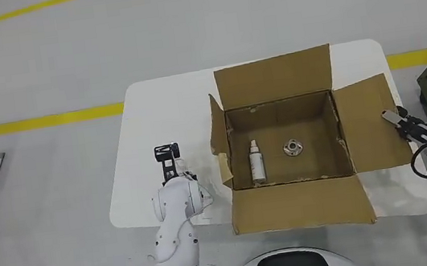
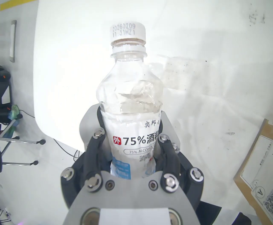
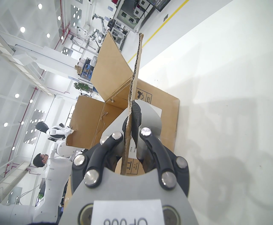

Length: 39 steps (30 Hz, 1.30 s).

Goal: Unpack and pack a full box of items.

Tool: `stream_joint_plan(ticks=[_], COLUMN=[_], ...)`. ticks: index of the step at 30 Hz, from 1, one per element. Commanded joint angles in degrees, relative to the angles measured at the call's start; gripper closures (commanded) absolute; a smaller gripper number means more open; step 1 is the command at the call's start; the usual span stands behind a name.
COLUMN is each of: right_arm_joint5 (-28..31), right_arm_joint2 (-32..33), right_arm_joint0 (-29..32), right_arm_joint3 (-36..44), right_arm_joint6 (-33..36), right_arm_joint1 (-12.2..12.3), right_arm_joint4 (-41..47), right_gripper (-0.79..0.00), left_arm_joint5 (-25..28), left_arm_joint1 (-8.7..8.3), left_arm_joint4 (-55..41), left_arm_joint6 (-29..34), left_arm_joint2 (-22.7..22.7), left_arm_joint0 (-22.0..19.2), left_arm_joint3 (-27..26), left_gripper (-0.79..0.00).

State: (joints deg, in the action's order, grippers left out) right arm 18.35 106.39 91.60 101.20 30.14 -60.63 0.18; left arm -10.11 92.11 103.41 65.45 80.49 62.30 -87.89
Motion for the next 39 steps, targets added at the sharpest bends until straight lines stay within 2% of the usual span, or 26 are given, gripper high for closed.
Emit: stream_joint_plan(ticks=[1, 2, 4, 5, 6, 7, 8, 9, 16, 20, 21, 22, 24, 25, 26, 27, 32, 39], right_arm_joint5=[0.06, 0.08, 0.02, 0.01, -0.02, -0.08, -0.17, -0.25, -0.5, -1.28, -1.27, -1.0, -0.94, -1.0, -1.21, -1.93, -4.18, -11.88], right_arm_joint2=[0.0, -0.02, -0.04, -0.05, -0.06, -0.03, 0.07, 0.28, 3.39, 5.89, 6.42, 6.98, 7.3, 7.14, 6.54, 5.63, -4.24, -19.55], right_arm_joint0=[-0.03, -0.03, -0.04, -0.05, -0.06, -0.08, -0.1, -0.11, 0.19, 0.41, 0.4, 0.16, -0.36, -0.68, -1.06, -1.51, -4.99, -12.32], right_arm_joint3=[0.01, 0.0, 0.02, 0.03, 0.06, 0.14, 0.25, 0.48, 3.78, 8.76, 10.25, 12.31, 15.8, 17.2, 18.53, 19.72, 21.55, 17.96], right_arm_joint6=[-0.03, -0.06, -0.04, -0.05, -0.05, -0.05, -0.12, -0.22, -2.74, -5.03, -5.05, -4.92, -4.62, -4.36, -3.88, -3.69, -0.59, 6.19], right_arm_joint1=[0.01, 0.01, 0.02, 0.02, 0.02, 0.02, 0.03, 0.05, 0.25, 0.35, 0.4, 0.48, 0.58, 0.62, 0.65, 0.65, 0.68, 0.48], right_arm_joint4=[-0.05, -0.07, -0.21, -0.21, -0.21, -0.2, -0.25, -0.45, -3.91, -6.96, -7.65, -8.75, -9.67, -9.98, -10.09, -9.81, -13.49, -26.38], right_gripper=[0.0, -0.006, -0.182, -0.252, -0.308, -0.514, -0.779, -0.785, -0.785, -0.785, -0.751, -0.385, -0.256, -0.108, -0.034, 0.0, 0.0, 0.0], left_arm_joint5=[-0.32, -0.58, -0.91, -1.1, -1.23, -1.22, -1.08, -1.13, -1.02, -1.09, -1.23, -1.22, -1.37, -1.54, -1.69, -1.64, -1.58, -1.42], left_arm_joint1=[0.11, 0.17, 0.27, 0.31, 0.37, 0.43, 0.47, 0.5, 0.54, 0.46, 0.47, 0.47, 0.45, 0.45, 0.44, 0.42, 0.35, 0.3], left_arm_joint4=[-0.69, -1.07, -1.41, -1.52, -1.76, -2.15, -2.34, -2.37, -2.17, -1.9, -2.05, -2.13, -2.14, -2.41, -2.55, -2.52, -2.36, -1.61], left_arm_joint6=[-0.16, -0.27, -0.56, -0.69, -0.73, -0.56, -0.35, -0.13, 1.17, 1.61, 1.78, 1.81, 1.96, 1.96, 2.01, 2.02, 1.46, 1.03], left_arm_joint2=[-0.44, -0.65, -1.1, -1.31, -1.55, -1.8, -2.01, -2.17, -2.61, -2.31, -2.26, -2.29, -2.16, -2.01, -1.86, -1.82, -1.62, -1.76], left_arm_joint0=[-0.16, -0.29, -0.55, -0.7, -0.84, -0.98, -1.16, -1.32, -1.48, -0.92, -0.77, -0.61, -0.22, -0.03, 0.16, 0.28, 0.83, 0.99], left_arm_joint3=[1.47, 2.14, 3.47, 3.96, 4.32, 4.6, 4.8, 4.93, 3.73, 1.78, 1.23, 0.58, -0.58, -1.13, -1.59, -2.05, -3.42, -3.63], left_gripper=[0.0, -0.031, -0.126, -0.206, -0.36, -0.785, -0.785, -0.785, -0.785, -0.785, -0.785, -0.785, -0.785, -0.785, -0.785, -0.785, -0.785, -0.785])
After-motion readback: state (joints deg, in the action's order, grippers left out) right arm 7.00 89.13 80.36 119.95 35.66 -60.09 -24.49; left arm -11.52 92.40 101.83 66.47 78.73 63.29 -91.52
